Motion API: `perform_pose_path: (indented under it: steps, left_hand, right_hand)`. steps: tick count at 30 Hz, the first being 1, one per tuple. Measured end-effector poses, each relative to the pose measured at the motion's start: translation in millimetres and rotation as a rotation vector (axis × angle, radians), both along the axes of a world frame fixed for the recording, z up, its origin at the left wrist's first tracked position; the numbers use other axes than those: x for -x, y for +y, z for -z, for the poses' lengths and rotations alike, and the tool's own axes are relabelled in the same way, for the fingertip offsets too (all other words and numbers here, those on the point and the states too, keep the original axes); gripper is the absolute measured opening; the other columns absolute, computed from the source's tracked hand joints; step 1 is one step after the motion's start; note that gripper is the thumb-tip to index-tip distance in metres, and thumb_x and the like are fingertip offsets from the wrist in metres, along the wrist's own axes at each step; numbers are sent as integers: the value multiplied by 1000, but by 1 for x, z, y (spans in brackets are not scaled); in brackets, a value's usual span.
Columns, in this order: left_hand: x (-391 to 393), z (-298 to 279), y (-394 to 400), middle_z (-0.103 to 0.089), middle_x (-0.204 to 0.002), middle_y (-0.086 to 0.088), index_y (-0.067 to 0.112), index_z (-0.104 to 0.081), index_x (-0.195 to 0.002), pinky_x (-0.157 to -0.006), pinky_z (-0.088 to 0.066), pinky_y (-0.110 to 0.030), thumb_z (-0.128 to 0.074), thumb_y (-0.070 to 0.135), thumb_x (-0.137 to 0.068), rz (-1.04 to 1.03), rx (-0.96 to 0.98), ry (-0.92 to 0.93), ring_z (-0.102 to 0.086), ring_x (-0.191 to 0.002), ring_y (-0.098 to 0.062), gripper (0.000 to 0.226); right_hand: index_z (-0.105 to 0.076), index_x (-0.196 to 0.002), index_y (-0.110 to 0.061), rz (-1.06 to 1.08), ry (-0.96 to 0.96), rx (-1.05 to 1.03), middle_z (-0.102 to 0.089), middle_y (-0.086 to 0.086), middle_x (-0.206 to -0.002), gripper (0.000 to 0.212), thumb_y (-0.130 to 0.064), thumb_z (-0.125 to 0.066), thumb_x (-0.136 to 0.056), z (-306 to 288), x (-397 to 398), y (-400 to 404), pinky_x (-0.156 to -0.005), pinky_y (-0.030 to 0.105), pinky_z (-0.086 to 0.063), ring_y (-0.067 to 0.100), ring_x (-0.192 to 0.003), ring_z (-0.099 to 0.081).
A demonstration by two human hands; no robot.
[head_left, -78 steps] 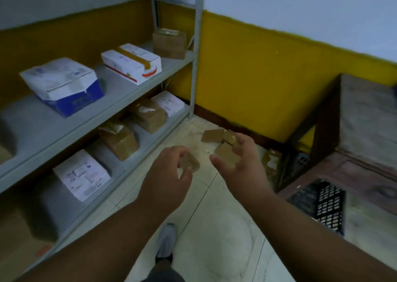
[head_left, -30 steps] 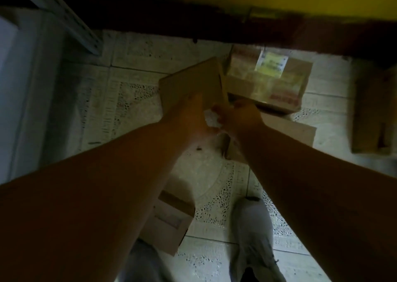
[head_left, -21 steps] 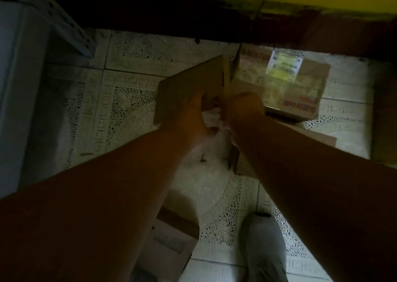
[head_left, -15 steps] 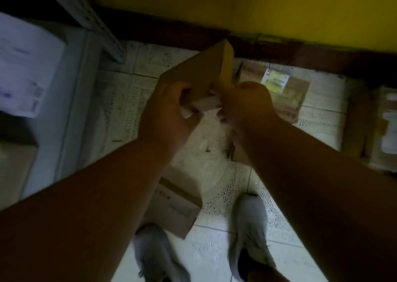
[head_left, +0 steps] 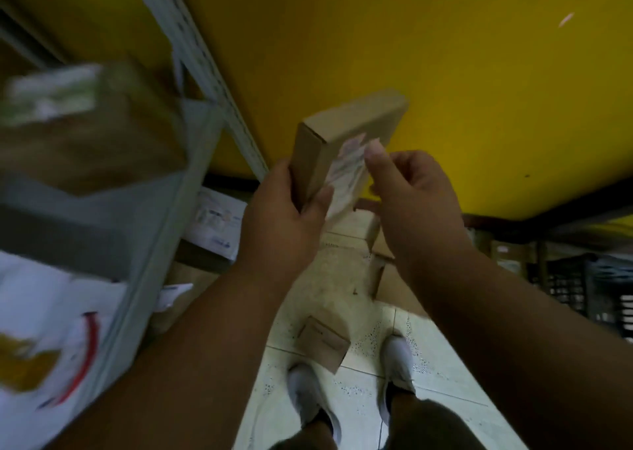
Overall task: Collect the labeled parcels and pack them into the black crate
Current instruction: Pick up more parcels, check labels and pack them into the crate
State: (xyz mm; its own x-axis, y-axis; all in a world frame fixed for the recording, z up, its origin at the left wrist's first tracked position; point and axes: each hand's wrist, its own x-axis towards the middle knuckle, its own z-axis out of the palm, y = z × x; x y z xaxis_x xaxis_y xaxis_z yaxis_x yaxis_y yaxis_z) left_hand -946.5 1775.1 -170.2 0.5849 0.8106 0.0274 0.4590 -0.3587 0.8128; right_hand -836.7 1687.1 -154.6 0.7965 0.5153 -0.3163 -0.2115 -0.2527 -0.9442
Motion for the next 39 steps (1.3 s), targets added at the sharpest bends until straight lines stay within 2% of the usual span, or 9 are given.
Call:
perform_pose_path:
  steps: [3, 5, 9, 12, 16, 19, 23, 30, 39]
  left_hand:
    - [21, -79, -17, -69, -104, 21, 45, -54, -109, -86, -57, -32, -65, 28, -92, -8, 200, -186, -66, -103, -1, 27]
    - [36, -123, -25, -71, -111, 16, 40, -57, -116, -84, -59, -32, -62, 25, -94, 4, 241, -264, -68, -102, -3, 27]
    - [68, -207, -46, -74, -100, 19, 37, -58, -114, -72, -60, -27, -55, 25, -96, -136, 229, -446, -71, -90, 0, 22]
    - [90, -262, -72, -73, -98, 22, 45, -57, -104, -72, -58, -29, -54, 37, -94, -394, 82, -574, -71, -88, 0, 13]
    - [119, -306, -127, -70, -96, 31, 43, -57, -107, -57, -50, -6, -47, 52, -91, -714, -197, -635, -68, -84, 10, 21]
    - [145, -313, -181, -70, -98, 30, 37, -58, -111, -63, -51, -8, -47, 55, -82, -938, -303, -632, -68, -87, 10, 36]
    - [186, -303, -271, -72, -101, 20, 39, -56, -112, -73, -58, -29, -48, 65, -78, -1210, -358, -560, -70, -89, 1, 44]
    - [236, -299, -447, -73, -98, 19, 39, -55, -109, -64, -57, -21, -47, 59, -81, -1481, -433, -509, -71, -85, -2, 36]
    - [304, -283, -764, -73, -97, 23, 46, -56, -106, -73, -58, -32, -46, 63, -83, -1934, -470, -377, -71, -85, -2, 31]
  right_hand:
    - [-50, -122, -26, -31, -181, -12, -63, -9, -111, 49, -54, -65, -85, -58, 12, -19, -68, 31, -62, 8, -96, -69]
    - [-51, -119, -24, -120, -107, -133, -71, -7, -102, 43, -46, -67, -86, -90, 21, -27, -63, 28, -61, 7, -87, -73]
    - [-59, -108, -21, -371, -149, -280, -76, -5, -93, 52, -57, -66, -71, -165, 31, -27, -68, 42, -63, 13, -81, -75]
    - [-62, -108, -20, -604, -233, -416, -77, -4, -93, 41, -50, -65, -81, -225, 39, -19, -66, 39, -62, 13, -80, -76]
    - [-64, -104, -21, -873, -339, -520, -77, -6, -92, 32, -48, -64, -88, -278, 70, -20, -69, 38, -63, 9, -80, -75]
    - [-64, -104, -23, -1096, -346, -551, -77, -8, -91, 30, -48, -63, -87, -289, 106, -41, -69, 36, -63, 6, -79, -74]
    - [-64, -98, -28, -1342, -207, -601, -76, -12, -90, 42, -61, -59, -72, -282, 163, -99, -67, 34, -61, 5, -78, -74]
    - [-63, -103, -34, -1691, -77, -648, -76, -10, -99, 46, -66, -60, -71, -276, 242, -235, -77, 45, -61, 11, -89, -75]
    - [-63, -103, -29, -2098, 108, -615, -77, -12, -94, 47, -62, -61, -70, -241, 373, -522, -75, 42, -62, 10, -85, -75]
